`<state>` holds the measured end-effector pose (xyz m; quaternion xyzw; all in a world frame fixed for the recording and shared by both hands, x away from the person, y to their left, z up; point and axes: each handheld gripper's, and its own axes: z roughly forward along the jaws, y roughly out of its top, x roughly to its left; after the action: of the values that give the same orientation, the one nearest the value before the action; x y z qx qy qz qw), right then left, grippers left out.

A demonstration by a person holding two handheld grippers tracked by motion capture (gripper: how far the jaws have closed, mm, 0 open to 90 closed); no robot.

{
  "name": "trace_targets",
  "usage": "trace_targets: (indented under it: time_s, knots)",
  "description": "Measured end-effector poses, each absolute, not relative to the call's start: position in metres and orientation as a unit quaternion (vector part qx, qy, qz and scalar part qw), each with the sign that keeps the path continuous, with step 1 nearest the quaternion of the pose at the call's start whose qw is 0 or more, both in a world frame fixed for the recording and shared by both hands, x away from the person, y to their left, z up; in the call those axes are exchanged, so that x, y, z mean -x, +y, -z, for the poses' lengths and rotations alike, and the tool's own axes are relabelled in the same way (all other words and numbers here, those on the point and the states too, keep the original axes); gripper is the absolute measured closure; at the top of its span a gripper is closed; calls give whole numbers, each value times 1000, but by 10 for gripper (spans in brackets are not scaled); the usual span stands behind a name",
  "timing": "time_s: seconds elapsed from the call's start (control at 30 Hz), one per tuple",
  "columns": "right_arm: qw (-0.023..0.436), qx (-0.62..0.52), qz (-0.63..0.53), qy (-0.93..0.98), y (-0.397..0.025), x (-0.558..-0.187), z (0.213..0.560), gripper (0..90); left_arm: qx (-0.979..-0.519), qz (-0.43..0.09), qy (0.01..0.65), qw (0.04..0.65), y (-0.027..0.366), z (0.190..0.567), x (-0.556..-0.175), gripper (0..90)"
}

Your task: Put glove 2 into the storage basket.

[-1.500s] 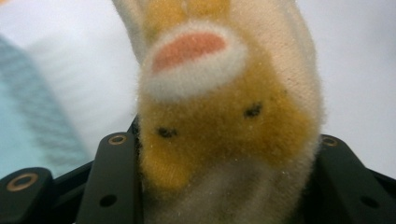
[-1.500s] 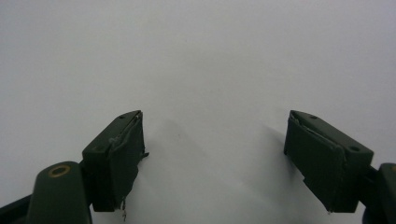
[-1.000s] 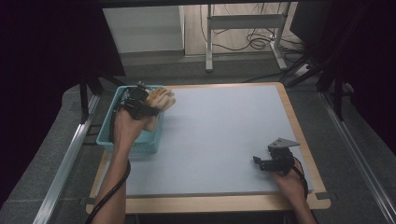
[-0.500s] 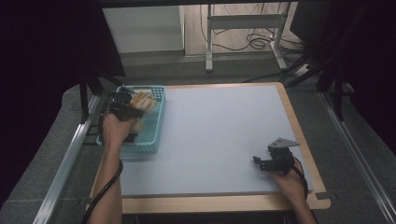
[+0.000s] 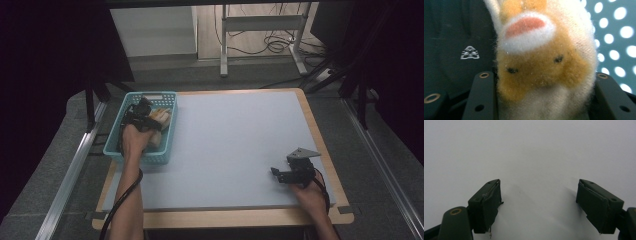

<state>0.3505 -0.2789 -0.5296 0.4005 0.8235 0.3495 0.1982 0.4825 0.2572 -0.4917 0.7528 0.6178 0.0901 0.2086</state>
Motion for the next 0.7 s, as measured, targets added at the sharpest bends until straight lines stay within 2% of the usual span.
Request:
trace_targets:
  time_s: [0.17, 0.23, 0.37, 0.5, 0.7]
  knots:
    - [198, -400, -349, 824, -279, -350, 530, 198, -756, -76, 613, 215, 251, 499, -488, 445]
    - [198, -400, -349, 824, -279, -350, 530, 198, -758, -62, 611, 220, 250, 501, -490, 408]
    - [198, -400, -350, 824, -279, -351, 530, 198, -753, -31, 611, 242, 252, 500, -492, 241]
    - [198, -400, -350, 824, -279, -350, 530, 198, -747, -42, 619, 237, 252, 493, -491, 127]
    - [198, -400, -350, 824, -279, -350, 530, 198, -749, -66, 610, 252, 261, 470, -482, 114]
